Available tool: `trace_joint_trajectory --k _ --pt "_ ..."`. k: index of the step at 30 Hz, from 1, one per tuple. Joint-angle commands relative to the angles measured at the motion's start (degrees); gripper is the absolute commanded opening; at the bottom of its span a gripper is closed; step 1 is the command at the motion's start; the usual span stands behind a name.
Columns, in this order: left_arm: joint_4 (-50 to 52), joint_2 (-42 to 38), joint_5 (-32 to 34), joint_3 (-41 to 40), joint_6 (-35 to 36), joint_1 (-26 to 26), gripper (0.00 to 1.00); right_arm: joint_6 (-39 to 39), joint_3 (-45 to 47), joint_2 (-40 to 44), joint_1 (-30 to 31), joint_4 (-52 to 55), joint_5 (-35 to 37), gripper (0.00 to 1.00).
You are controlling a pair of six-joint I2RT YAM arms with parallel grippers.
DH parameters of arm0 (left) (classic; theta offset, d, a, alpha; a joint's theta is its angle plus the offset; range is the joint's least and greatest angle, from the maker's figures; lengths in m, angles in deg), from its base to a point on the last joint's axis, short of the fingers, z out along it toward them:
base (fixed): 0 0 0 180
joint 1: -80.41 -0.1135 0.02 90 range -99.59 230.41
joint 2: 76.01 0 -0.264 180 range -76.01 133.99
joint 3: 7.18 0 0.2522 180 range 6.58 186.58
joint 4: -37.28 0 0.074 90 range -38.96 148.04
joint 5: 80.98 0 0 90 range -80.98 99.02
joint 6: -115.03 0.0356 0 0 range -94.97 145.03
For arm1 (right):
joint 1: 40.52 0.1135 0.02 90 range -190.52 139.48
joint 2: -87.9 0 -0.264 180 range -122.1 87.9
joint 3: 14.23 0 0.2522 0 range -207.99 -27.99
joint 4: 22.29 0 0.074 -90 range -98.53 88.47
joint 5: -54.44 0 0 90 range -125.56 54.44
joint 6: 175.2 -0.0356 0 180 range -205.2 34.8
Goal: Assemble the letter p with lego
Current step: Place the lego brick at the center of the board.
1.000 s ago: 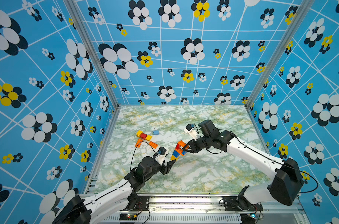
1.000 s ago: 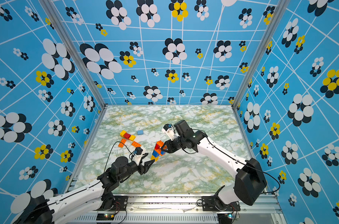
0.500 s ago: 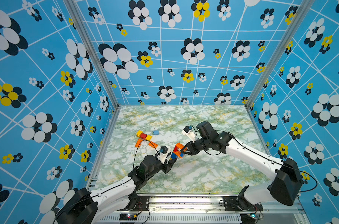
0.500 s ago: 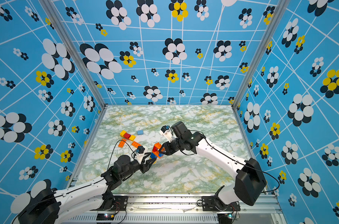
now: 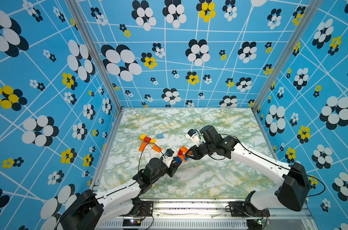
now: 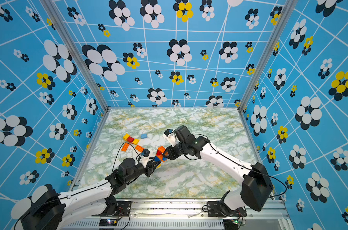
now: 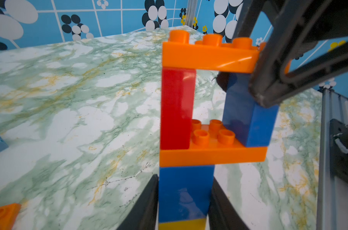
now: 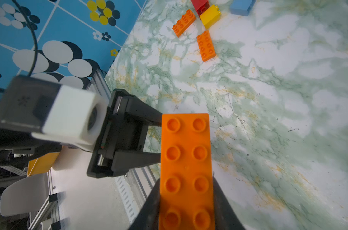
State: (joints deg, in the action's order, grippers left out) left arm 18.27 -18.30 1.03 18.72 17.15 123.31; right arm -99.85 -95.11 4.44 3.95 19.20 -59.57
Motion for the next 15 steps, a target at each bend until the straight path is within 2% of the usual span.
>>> trace_joint_trajectory --k 1,9,15 --pt "-1.39 0.72 0.07 1.75 -0.63 0.52 0.37 -0.2 -1.93 -0.26 0.86 0.28 1.68 0.23" --pt "-1.68 2.47 -0.21 2.63 -0.72 0.58 0.33 -0.62 -2.06 -0.74 1.19 0.46 2.32 0.23" --pt "-1.42 2.85 0.78 3.05 -0.65 0.86 0.33 -0.9 -2.19 -0.93 1.24 0.46 3.29 0.31"
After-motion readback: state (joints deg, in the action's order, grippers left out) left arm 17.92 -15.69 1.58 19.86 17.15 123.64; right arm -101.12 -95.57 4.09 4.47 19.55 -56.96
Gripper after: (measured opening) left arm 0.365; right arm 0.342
